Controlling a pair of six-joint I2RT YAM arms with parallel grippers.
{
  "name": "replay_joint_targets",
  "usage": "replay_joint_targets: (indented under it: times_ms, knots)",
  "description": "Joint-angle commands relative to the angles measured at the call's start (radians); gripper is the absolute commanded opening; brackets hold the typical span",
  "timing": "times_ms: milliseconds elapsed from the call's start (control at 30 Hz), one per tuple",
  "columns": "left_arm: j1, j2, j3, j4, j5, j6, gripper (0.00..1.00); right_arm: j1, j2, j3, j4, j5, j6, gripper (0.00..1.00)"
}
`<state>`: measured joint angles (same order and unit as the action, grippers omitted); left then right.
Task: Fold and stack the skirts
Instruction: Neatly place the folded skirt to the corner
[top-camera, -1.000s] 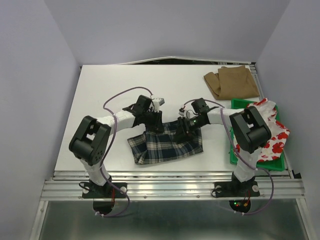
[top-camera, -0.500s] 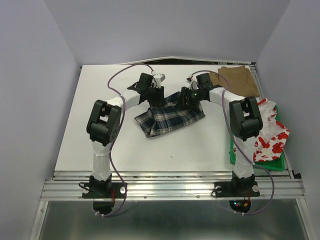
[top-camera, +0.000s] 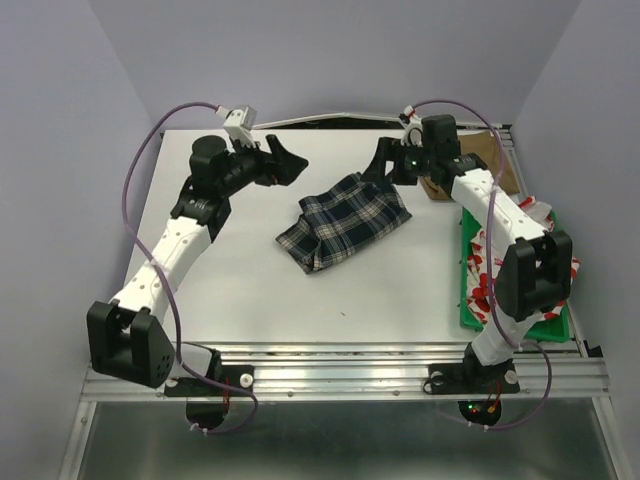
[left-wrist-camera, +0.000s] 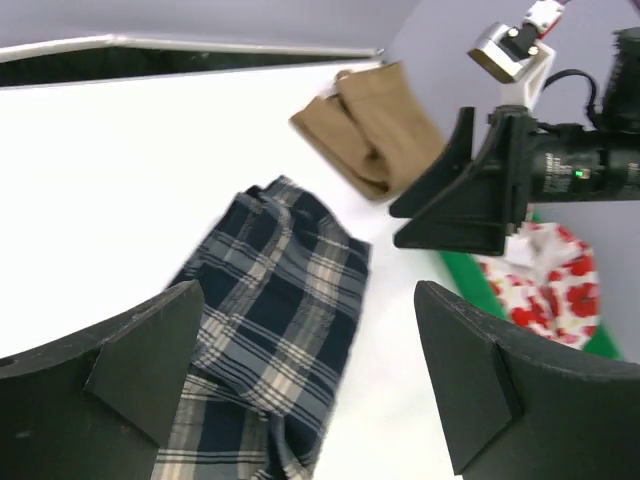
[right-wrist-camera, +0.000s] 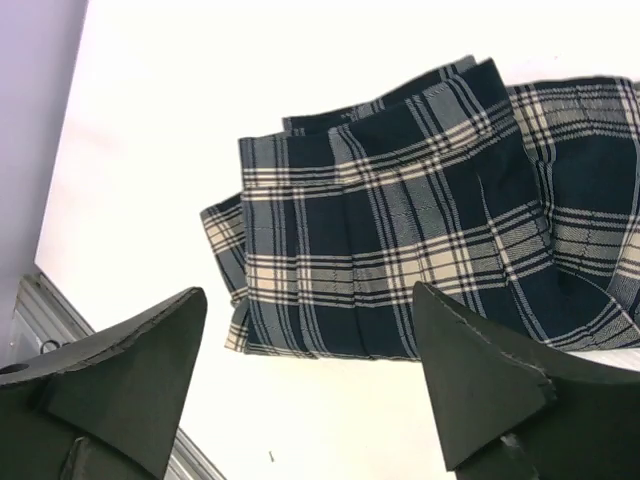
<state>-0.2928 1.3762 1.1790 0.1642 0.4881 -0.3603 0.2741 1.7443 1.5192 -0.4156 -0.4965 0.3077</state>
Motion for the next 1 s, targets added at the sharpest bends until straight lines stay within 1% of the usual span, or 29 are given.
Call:
replay_joint_targets:
  times_ms: [0, 33, 67, 100, 133, 167, 200, 233, 267, 300, 333, 367, 400, 433, 500, 533, 600, 633, 667, 800, 867, 900, 967]
  knots:
    - [-0.011, -0.043, -0.145, 0.014, 0.135, -0.190, 0.99, -0.007, 0.004, -0.031, -0.029, -0.080, -0.094, 0.82]
    - [-0.011, -0.060, -0.178, 0.000, 0.120, -0.210, 0.97, 0.002, 0.015, -0.030, -0.035, -0.108, -0.102, 0.82]
    - [-0.011, -0.077, -0.244, -0.017, 0.089, -0.229, 0.91, 0.014, 0.027, -0.016, -0.052, -0.111, -0.107, 0.75]
    - [-0.011, -0.101, -0.272, -0.061, 0.084, -0.238, 0.81, 0.014, 0.038, -0.014, -0.072, -0.114, -0.116, 0.71]
    - [-0.011, -0.108, -0.294, -0.095, 0.078, -0.247, 0.78, 0.028, 0.053, -0.016, -0.078, -0.114, -0.114, 0.65]
    - [-0.011, -0.111, -0.336, -0.126, 0.060, -0.270, 0.77, 0.040, 0.057, -0.040, -0.080, -0.116, -0.111, 0.64]
    - [-0.008, -0.120, -0.360, -0.161, 0.050, -0.282, 0.72, 0.040, 0.058, -0.059, -0.074, -0.119, -0.108, 0.64]
    - [-0.005, -0.129, -0.384, -0.163, 0.050, -0.295, 0.68, 0.054, 0.049, -0.079, -0.068, -0.123, -0.105, 0.64]
    - [-0.005, -0.164, -0.442, -0.143, 0.034, -0.328, 0.55, 0.068, 0.040, -0.129, -0.042, -0.131, -0.101, 0.64]
    - [-0.005, -0.164, -0.468, -0.143, 0.021, -0.338, 0.49, 0.068, 0.031, -0.129, -0.031, -0.126, -0.094, 0.64]
    - [-0.005, -0.183, -0.487, -0.131, 0.015, -0.345, 0.44, 0.077, 0.021, -0.175, -0.020, -0.119, -0.091, 0.65]
    - [-0.005, -0.184, -0.527, -0.121, 0.010, -0.367, 0.36, 0.077, 0.005, -0.192, -0.005, -0.119, -0.090, 0.68]
    - [-0.005, -0.174, -0.544, -0.115, -0.002, -0.376, 0.35, 0.077, -0.002, -0.204, -0.005, -0.110, -0.091, 0.71]
    - [-0.003, -0.164, -0.556, -0.108, -0.014, -0.382, 0.34, 0.077, -0.006, -0.205, -0.006, -0.091, -0.091, 0.81]
    - [-0.003, -0.113, -0.565, -0.091, -0.036, -0.393, 0.33, 0.077, -0.015, -0.199, -0.024, -0.002, -0.079, 0.87]
    - [-0.003, -0.091, -0.561, -0.089, -0.037, -0.399, 0.34, 0.077, -0.016, -0.191, -0.040, 0.034, -0.076, 0.94]
    - [-0.003, -0.016, -0.524, -0.083, -0.042, -0.410, 0.40, 0.036, -0.012, -0.179, -0.086, 0.073, -0.056, 0.95]
    - [-0.003, 0.009, -0.524, -0.083, -0.043, -0.408, 0.40, 0.036, -0.012, -0.179, -0.097, 0.081, -0.045, 0.95]
    - [-0.003, 0.035, -0.500, -0.083, -0.054, -0.402, 0.40, 0.007, -0.012, -0.191, -0.106, 0.084, -0.030, 0.95]
    - [-0.003, 0.194, -0.431, -0.058, -0.063, -0.387, 0.35, -0.058, -0.019, -0.229, -0.138, 0.046, -0.022, 0.97]
    - [-0.003, 0.242, -0.368, -0.049, -0.049, -0.373, 0.34, -0.076, -0.026, -0.238, -0.152, 0.052, -0.031, 1.00]
    - [-0.005, 0.288, -0.339, -0.051, -0.046, -0.359, 0.31, -0.091, -0.032, -0.249, -0.158, 0.047, -0.048, 1.00]
    - [-0.003, 0.332, -0.262, -0.061, -0.052, -0.344, 0.29, -0.102, -0.049, -0.261, -0.161, 0.065, -0.062, 1.00]
